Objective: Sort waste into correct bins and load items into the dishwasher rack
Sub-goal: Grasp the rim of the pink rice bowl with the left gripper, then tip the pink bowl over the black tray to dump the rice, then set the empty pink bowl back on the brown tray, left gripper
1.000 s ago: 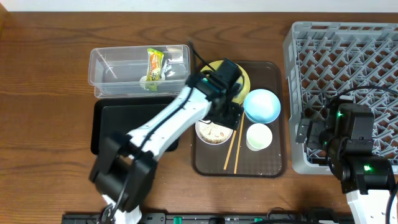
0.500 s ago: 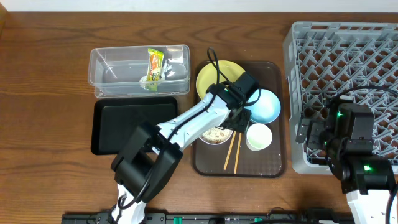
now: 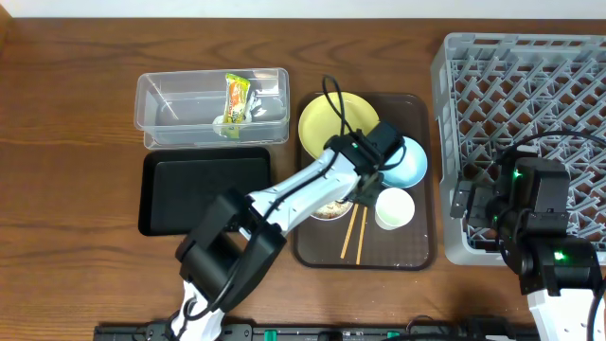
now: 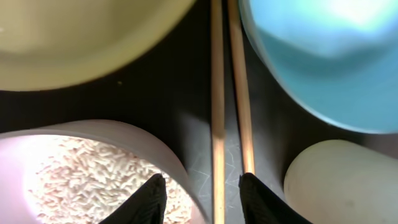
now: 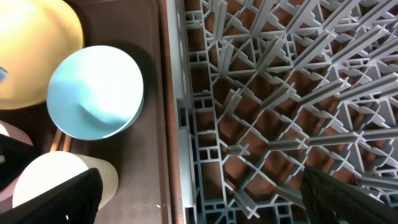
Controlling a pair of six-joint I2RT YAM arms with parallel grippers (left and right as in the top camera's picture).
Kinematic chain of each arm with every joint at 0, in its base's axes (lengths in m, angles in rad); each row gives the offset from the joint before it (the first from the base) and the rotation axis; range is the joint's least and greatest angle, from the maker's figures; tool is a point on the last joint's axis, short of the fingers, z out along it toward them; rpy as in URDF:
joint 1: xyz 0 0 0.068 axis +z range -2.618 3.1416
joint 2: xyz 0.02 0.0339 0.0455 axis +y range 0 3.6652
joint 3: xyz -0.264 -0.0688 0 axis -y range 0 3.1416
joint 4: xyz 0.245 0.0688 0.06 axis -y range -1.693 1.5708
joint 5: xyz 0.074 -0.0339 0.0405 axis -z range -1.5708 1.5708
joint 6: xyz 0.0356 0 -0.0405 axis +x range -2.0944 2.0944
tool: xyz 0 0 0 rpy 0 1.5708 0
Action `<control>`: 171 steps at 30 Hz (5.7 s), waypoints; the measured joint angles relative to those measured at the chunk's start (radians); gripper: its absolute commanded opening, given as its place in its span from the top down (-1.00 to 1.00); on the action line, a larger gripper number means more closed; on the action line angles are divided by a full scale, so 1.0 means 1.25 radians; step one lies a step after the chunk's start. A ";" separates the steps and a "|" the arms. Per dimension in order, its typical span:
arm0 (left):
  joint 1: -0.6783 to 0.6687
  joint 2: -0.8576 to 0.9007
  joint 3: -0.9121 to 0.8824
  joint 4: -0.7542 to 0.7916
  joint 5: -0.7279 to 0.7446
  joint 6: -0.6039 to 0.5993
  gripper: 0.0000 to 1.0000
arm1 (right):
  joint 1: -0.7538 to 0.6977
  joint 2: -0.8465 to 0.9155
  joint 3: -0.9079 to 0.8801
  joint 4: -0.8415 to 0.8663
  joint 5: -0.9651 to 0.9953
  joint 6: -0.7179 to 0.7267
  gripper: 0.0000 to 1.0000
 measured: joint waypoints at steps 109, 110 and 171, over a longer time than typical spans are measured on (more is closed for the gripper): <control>1.002 -0.169 -0.303 -0.242 1.192 0.045 0.88 | 0.000 0.000 0.000 -0.007 -0.003 0.000 -0.98; 1.002 -0.169 -0.303 -0.242 1.192 0.040 0.88 | 0.000 0.000 0.000 -0.007 -0.003 0.000 -0.98; 0.044 -0.281 -0.302 0.229 0.142 0.257 0.77 | 0.000 0.000 0.001 -0.006 -0.003 0.000 -0.98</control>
